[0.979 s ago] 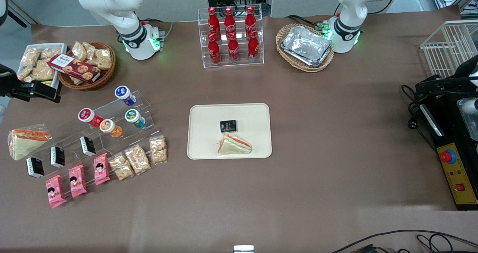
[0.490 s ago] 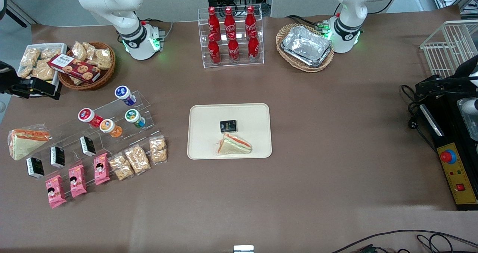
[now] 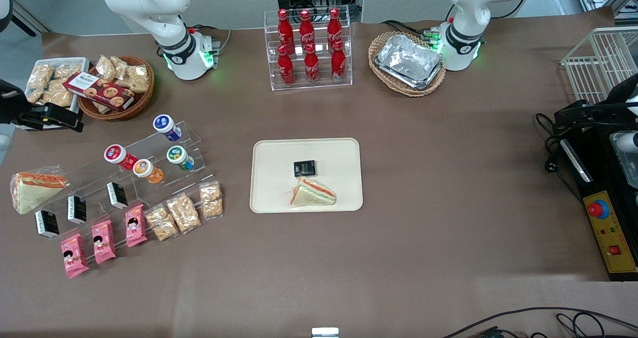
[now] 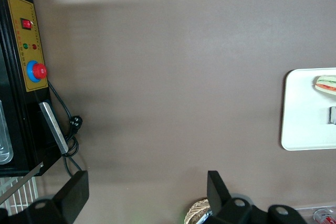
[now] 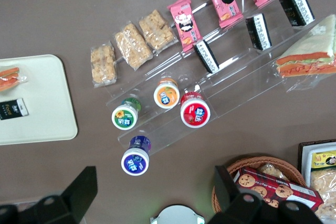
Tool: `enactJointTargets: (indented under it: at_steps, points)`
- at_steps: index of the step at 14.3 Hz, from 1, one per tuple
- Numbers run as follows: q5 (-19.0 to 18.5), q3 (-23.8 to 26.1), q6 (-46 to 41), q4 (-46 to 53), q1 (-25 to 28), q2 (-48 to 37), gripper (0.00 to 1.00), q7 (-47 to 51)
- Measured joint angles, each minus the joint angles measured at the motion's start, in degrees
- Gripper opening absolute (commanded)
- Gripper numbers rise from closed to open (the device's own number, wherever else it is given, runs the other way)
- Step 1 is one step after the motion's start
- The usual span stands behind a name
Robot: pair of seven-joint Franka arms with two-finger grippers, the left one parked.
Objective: Place green gum on tray
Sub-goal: 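Lower the right gripper onto the green-label bottle on the acrylic stand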
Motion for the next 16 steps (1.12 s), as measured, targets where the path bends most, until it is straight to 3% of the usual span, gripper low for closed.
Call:
enactJointTargets:
  at_steps: [7,16]
  points:
    - [0.81,0.73,11.07,-17.32,0.51,-8.23,1.00,-0.06]
    - [0.88,1.12,32.05,-36.85,6.84,-9.46,1.00,-0.05]
